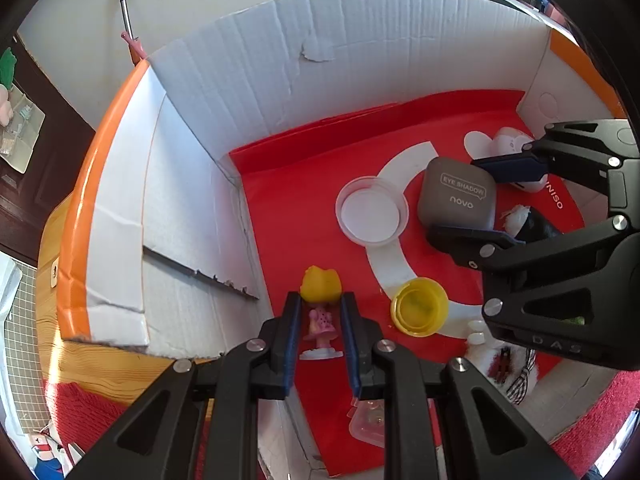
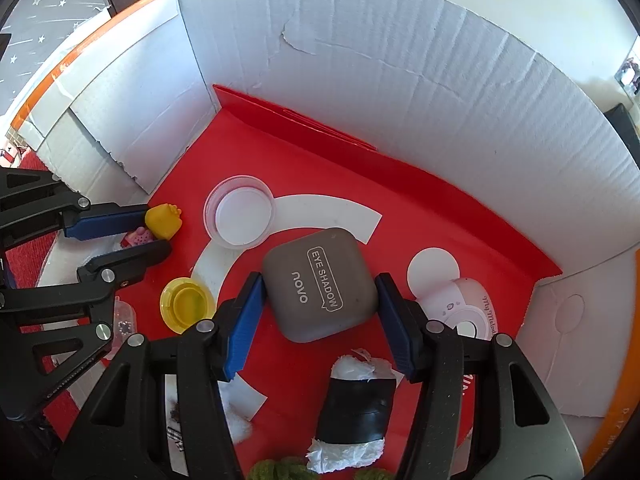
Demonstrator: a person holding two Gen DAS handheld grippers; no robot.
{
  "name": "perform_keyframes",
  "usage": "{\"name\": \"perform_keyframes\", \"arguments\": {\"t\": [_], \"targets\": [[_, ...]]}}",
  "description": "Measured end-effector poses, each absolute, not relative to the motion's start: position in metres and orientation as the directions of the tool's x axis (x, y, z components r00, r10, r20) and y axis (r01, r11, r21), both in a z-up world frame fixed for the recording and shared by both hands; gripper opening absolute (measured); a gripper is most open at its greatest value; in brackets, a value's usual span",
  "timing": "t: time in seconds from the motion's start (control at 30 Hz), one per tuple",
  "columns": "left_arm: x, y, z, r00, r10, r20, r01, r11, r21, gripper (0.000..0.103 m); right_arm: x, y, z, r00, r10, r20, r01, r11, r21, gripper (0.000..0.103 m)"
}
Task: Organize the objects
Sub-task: 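Lower the doll with the left gripper while the right gripper lowers the grey case onto the box floor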
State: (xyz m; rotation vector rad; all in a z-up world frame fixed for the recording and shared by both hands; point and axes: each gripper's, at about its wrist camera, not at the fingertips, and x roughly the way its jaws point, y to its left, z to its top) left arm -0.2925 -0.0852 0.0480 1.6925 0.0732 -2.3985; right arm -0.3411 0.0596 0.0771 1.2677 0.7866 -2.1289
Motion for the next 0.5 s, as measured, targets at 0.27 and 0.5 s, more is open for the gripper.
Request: {"name": "perform_keyframes", "arguments": {"t": [0.27, 0.5], "targets": [[-0.2923, -0.0845, 0.0498, -0.323, -0.142, -0.936, 0.194, -0.978, 0.081, 0.021, -0.3414, 0.0694, 0.0801, -0.412, -0.152, -0.898, 0.694, -0.691, -0.202, 0.055], [-0.2918, -0.0848, 0.0510, -0.324, -0.142, -0.935, 0.193, -0.978, 0.081, 0.021, -0.3398, 0.0704, 0.0812, -0.408, -0.152, -0.900, 0.690, -0.697, -0.195, 0.056]]}}
